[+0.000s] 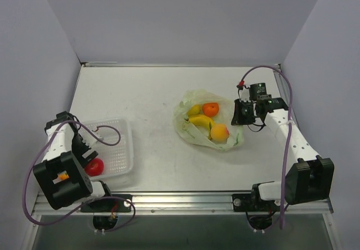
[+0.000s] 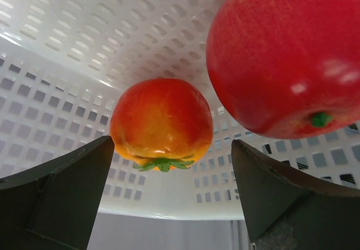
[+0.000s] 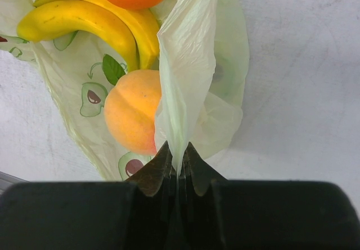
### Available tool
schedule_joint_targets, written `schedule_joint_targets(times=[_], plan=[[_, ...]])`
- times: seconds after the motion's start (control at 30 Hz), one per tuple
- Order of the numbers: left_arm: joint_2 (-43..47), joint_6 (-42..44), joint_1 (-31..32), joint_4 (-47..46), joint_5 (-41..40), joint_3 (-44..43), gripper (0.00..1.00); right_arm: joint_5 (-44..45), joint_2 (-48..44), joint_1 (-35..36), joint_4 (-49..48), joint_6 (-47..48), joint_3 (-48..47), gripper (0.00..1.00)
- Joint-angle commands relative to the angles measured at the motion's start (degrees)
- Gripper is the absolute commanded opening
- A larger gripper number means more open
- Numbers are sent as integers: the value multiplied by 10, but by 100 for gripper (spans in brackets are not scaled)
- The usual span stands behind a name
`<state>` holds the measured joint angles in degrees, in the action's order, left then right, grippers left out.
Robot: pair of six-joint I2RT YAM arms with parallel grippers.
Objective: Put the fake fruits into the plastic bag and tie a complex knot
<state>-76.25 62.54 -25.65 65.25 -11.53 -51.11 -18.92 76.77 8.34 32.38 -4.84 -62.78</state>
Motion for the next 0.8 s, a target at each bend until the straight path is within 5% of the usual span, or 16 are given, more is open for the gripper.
schedule_joint_targets(times=[0.0,0.3,0.57,0.77], plan=[[-21,33,-5,-36,-45,3,97,-9,-7,3,17,4,4,0],[-95,28,-4,-79,-69,19,97,-8,-2,2,16,6,5,0],[-79,6,12,-45,-45,-38,65,-5,-2,1,16,10,6,0],[-18,-69,160,108,89,-215,63,-10,7,1,16,7,-1,0]])
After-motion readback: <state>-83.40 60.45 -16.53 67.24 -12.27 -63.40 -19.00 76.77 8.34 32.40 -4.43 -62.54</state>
